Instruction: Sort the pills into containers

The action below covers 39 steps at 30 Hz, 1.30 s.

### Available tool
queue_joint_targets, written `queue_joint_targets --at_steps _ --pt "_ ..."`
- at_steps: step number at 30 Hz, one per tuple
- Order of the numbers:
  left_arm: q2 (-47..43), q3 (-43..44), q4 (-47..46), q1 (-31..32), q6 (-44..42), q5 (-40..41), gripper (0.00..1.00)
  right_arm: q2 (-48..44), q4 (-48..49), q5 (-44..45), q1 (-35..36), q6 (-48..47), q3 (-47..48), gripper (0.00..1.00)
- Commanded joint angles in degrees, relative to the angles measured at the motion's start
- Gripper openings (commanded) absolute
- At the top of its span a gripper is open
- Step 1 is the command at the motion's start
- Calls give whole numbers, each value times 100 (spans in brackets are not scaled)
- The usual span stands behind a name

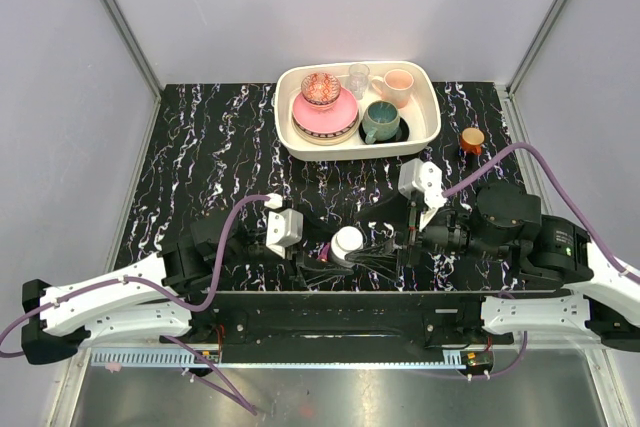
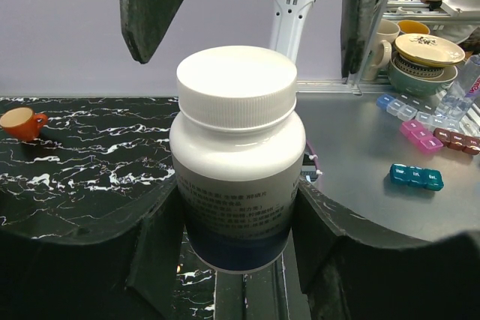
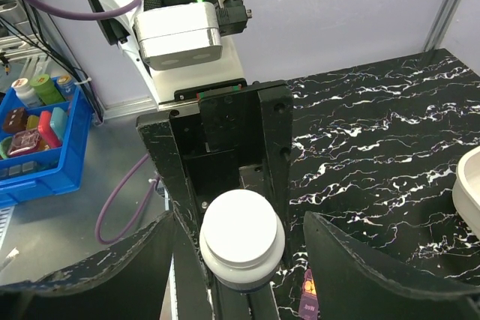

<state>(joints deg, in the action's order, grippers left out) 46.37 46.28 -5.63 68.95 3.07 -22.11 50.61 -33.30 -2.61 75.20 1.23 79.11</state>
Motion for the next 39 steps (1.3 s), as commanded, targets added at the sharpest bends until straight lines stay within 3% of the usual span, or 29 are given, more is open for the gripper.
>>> queue_joint_targets --at_steps 1,8,14,18,27,31,39 --pt "-5 285 -246 22 -8 -162 0 37 -36 -91 -23 -97 87 73" --pt "-5 302 -246 22 9 -197 0 81 -28 68 -23 -97 61 73" --pt "-14 267 -254 22 18 -197 0 124 -28 103 -23 -88 34 65" --pt "-23 276 -263 22 27 -162 0 151 -36 94 -23 -71 34 58" --pt "-58 232 -298 22 62 223 2 291 -150 235 -23 184 104 26" --pt "-40 250 -316 22 123 803 1 441 -142 761 -23 350 192 20" --pt "-5 320 -404 22 45 2814 1 1046 -115 3265 -14 816 613 12"
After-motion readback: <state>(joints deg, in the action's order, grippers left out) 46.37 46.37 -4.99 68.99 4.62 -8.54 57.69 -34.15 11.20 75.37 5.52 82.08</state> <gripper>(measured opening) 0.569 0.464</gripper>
